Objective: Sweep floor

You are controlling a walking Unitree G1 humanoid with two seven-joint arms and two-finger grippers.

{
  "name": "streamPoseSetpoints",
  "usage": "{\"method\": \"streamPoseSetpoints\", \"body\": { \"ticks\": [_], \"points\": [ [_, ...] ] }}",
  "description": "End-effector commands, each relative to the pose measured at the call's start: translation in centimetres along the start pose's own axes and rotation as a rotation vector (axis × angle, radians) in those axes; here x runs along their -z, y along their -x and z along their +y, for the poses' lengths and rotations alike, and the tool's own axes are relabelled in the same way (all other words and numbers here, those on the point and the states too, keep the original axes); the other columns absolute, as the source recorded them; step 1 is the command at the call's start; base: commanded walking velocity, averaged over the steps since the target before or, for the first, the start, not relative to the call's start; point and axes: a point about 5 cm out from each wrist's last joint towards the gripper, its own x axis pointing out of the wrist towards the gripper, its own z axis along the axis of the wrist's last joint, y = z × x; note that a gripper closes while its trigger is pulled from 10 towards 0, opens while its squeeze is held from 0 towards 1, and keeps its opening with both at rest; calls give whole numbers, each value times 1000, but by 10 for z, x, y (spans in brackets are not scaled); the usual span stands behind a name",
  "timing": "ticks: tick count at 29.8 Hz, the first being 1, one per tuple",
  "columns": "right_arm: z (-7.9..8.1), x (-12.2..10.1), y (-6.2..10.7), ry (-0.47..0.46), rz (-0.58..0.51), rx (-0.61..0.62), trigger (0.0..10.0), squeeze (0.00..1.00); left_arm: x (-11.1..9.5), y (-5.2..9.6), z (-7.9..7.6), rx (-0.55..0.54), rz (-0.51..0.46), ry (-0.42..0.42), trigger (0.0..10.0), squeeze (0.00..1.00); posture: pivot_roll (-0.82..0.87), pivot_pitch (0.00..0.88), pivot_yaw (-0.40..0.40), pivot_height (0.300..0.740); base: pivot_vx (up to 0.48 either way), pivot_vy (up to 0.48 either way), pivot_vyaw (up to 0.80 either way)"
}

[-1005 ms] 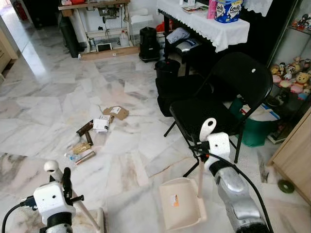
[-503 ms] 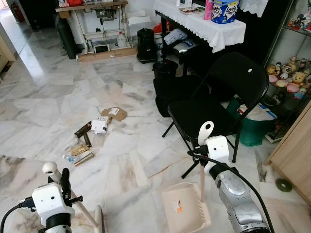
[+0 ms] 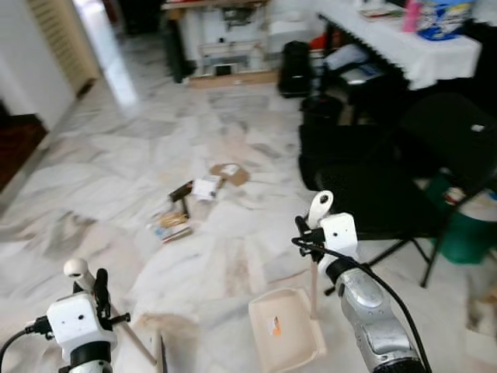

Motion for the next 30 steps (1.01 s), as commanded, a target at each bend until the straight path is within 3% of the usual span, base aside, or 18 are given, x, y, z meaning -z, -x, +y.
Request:
{"method": "streamPoseSetpoints", "body": {
  "ticks": [1,11,21,30],
  "points": [
    [5,-9,-5,13,-39,-16,10000,0,-9,-2,8,-27,-37,-16,10000,0,-119,0,89,740,0,0,800],
    [9,-10,-7,0,-45,-37,10000,0,-9,2,12,-36,-25,-27,10000,0,-104,0,89,740,0,0,618],
    [15,-12,-12,-11,-45,-57,10000,0,-10,1,9,-17,-15,-25,10000,0,-98,0,88,740,0,0,0],
    [17,-10,-12,-9,-42,-73,10000,0,-9,3,8,-5,-4,-21,10000,0,-99,0,90,740,280,0,0]
  ]
}}
